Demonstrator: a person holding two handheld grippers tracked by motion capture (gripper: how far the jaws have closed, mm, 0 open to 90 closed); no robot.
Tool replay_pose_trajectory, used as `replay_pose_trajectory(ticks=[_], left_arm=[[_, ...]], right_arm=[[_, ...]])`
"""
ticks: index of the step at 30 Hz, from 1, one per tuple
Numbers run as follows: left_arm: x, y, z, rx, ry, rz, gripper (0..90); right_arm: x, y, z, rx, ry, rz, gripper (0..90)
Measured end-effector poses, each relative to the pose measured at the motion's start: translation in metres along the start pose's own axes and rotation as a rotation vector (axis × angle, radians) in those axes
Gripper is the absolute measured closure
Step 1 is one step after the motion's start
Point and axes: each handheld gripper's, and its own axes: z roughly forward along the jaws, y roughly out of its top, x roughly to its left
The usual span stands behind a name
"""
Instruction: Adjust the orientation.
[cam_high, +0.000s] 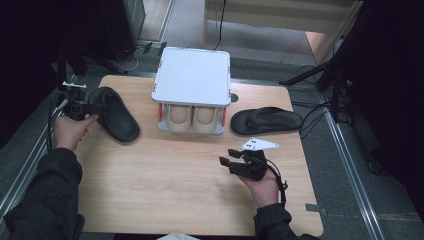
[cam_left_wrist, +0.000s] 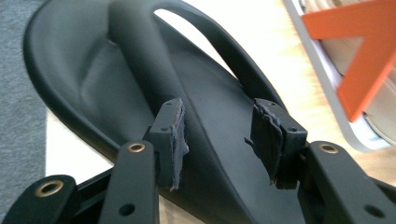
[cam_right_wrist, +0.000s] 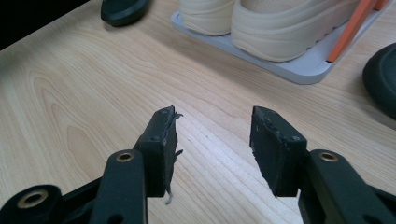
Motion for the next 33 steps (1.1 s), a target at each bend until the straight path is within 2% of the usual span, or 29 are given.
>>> replay_pose_trajectory(ticks=[1,3,10,16,21,23,29,33], left_arm=[[0.002,0.001,0.0,-0.012,0.002,0.001,54.0],[0.007,0.0,0.003,-0.033,0.002,-0.031,52.9],[0.016,-0.004,0.017,-0.01,0.035,-0.055,50.8],[0.018,-0.004,0.022,-0.02,0.027,-0.067,50.5],[0.016,-0.005,0.027,-0.016,0.009,-0.065,56.0],[0.014,-0.004,0.028,-0.01,0.02,-0.056,58.2],[0.017,-0.004,0.025,-0.01,0.008,-0.078,64.1],[0.015,-0.003,0.022,-0.014,0.016,-0.069,68.5]], right_arm=[[0.0,-0.001,-0.001,-0.001,-0.002,0.003,52.1],[-0.001,-0.002,-0.003,-0.003,-0.007,0.008,52.1],[-0.003,-0.004,-0.006,-0.009,-0.018,0.016,52.1],[-0.003,-0.004,-0.003,-0.002,-0.02,0.012,52.1],[-0.004,-0.004,-0.003,-0.001,-0.021,0.013,52.1],[-0.004,-0.004,-0.004,-0.002,-0.021,0.013,52.1],[-0.004,-0.004,-0.004,-0.001,-0.023,0.016,52.1],[-0.005,-0.004,-0.004,-0.001,-0.025,0.019,52.1]])
